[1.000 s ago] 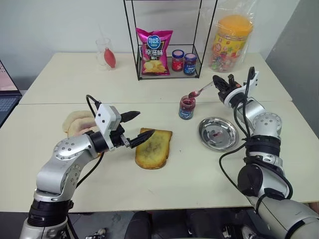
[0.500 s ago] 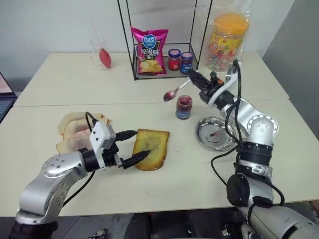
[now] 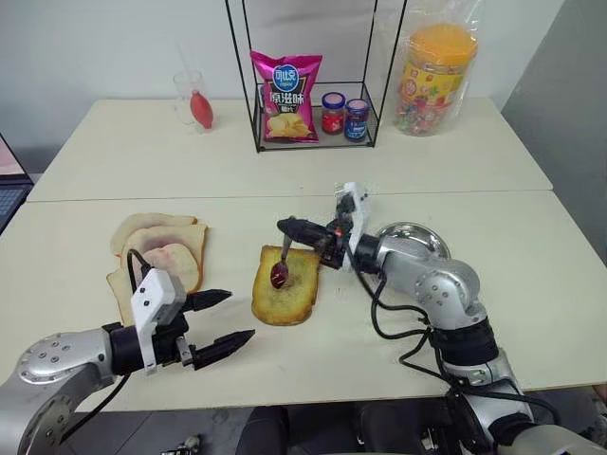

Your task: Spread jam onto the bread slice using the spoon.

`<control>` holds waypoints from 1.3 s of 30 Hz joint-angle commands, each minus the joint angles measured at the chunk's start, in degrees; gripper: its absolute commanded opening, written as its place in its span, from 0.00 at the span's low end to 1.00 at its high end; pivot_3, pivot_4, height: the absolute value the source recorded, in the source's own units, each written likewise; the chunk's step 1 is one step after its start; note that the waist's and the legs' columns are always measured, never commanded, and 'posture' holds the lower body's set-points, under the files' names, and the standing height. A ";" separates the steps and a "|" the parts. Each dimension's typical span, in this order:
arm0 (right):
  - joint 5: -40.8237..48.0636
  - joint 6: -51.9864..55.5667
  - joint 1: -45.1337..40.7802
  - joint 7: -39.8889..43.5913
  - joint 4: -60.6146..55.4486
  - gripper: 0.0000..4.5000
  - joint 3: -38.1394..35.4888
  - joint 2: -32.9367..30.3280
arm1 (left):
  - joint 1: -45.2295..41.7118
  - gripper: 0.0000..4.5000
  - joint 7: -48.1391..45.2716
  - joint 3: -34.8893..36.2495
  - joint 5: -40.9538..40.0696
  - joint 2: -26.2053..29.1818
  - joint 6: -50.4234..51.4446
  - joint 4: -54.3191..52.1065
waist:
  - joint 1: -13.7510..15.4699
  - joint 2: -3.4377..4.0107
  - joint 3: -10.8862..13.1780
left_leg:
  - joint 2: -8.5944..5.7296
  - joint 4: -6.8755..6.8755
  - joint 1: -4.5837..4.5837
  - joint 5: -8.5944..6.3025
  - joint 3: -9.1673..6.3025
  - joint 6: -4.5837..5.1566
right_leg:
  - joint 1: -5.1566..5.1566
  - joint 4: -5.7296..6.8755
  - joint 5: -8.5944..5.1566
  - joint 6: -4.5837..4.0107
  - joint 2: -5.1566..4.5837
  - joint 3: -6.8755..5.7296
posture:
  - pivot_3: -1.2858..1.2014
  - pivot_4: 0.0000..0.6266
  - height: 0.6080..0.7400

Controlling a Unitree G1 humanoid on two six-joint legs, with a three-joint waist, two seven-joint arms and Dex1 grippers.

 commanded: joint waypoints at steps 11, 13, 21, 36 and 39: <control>-14.35 -18.61 0.50 10.22 -2.66 0.01 6.97 -1.07 | -0.08 1.00 -0.82 0.07 1.04 0.57 -0.74 0.15 | 0.06 -0.02 -0.01 | 0.00 0.01 0.01 0.00 -0.04 -0.01 | 0.02 0.02 0.07 -0.13 0.00 -0.03 | 0.52 0.24 1.00; -16.07 -20.76 0.62 10.91 -2.02 0.01 7.60 -1.03 | -0.27 1.00 -0.87 -0.03 1.18 0.58 -0.82 0.37 | 0.06 -0.02 -0.01 | 0.00 0.00 0.01 0.00 -0.06 -0.01 | 0.02 0.03 0.09 -0.16 0.00 -0.05 | 0.52 0.24 1.00; -19.73 -26.40 1.54 13.73 -1.26 0.01 8.65 -0.42 | -0.49 1.00 -0.56 -0.53 1.56 0.33 -1.10 0.23 | 0.08 -0.05 -0.03 | 0.00 0.03 0.03 0.01 -0.08 -0.01 | 0.05 0.04 0.11 -0.19 -0.01 -0.05 | 0.52 0.24 1.00; -5.51 -5.82 3.40 7.38 1.05 0.01 -3.23 5.86 | 1.10 1.00 -1.49 1.72 1.74 0.43 -1.22 1.64 | 0.08 -0.06 -0.04 | -0.01 0.05 0.08 0.01 -0.23 -0.01 | 0.15 0.08 0.15 -0.26 -0.01 -0.13 | 0.52 0.24 1.00; -2.11 -1.38 3.42 4.84 2.08 0.01 -6.47 7.91 | 1.76 1.00 -1.90 2.20 1.78 0.41 -1.39 1.97 | 0.08 -0.06 -0.04 | -0.01 0.05 0.08 0.01 -0.22 -0.01 | 0.15 0.08 0.15 -0.26 -0.01 -0.12 | 0.52 0.24 1.00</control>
